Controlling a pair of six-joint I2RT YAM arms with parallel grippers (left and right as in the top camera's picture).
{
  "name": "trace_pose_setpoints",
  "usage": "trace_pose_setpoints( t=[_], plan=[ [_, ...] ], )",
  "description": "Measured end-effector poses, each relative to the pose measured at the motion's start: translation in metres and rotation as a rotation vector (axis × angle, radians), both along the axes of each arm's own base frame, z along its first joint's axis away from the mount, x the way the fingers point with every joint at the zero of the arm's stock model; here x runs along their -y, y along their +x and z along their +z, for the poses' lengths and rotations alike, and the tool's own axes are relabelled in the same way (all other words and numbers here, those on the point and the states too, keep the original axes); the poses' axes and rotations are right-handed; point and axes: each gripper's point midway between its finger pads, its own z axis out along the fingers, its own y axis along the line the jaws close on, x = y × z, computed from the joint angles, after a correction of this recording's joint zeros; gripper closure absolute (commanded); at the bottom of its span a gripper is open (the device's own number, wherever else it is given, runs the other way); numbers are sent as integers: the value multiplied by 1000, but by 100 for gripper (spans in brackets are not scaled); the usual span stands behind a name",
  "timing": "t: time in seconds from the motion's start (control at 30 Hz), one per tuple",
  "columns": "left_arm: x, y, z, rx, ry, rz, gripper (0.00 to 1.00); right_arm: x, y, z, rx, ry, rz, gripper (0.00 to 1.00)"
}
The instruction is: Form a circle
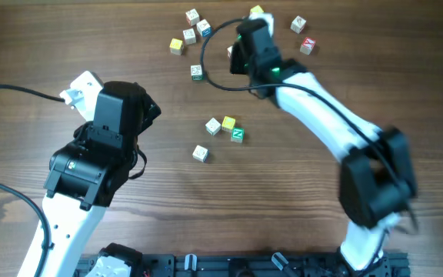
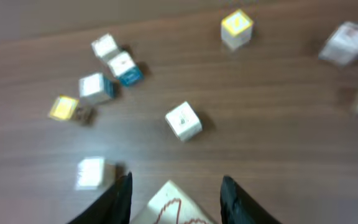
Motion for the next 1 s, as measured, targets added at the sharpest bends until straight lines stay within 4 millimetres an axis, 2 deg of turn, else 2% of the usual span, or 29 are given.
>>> trace_pose_setpoints(
  t=[0.07,0.13,0.23,0.3,0.37,0.47,0.5,0.6,0.73,0.8,0.87,1.0],
  plan=[
    [0,0,0,-3,1,0,0,22,-40,56,-7,-8,2,67],
    [0,0,0,-1,1,1,0,38,-78,82,-49,-16,15,69],
    [0,0,0,0,0,1,0,53,-121,100,-114,-6,29,74],
    [0,0,0,0,0,1,0,59,-144,94,-198,8,19,74],
    [0,0,0,-1,0,0,0,59,-156,79,-277,26,7,74],
    [0,0,0,-1,1,1,0,49,-169,40,-379,71,-3,75],
    [0,0,0,-1,1,1,0,37,-175,12,-431,99,5,75],
    [0,0,0,-1,1,0,0,4,-185,-37,-480,174,35,75],
    [0,0,0,-1,1,1,0,-37,-204,-83,-499,240,100,75],
    [0,0,0,-1,0,0,0,-50,-213,-99,-504,243,124,76],
    [0,0,0,-1,1,1,0,-53,-220,-115,-523,214,112,75],
    [0,0,0,-1,1,1,0,-57,-215,-142,-522,183,57,75]
  ],
)
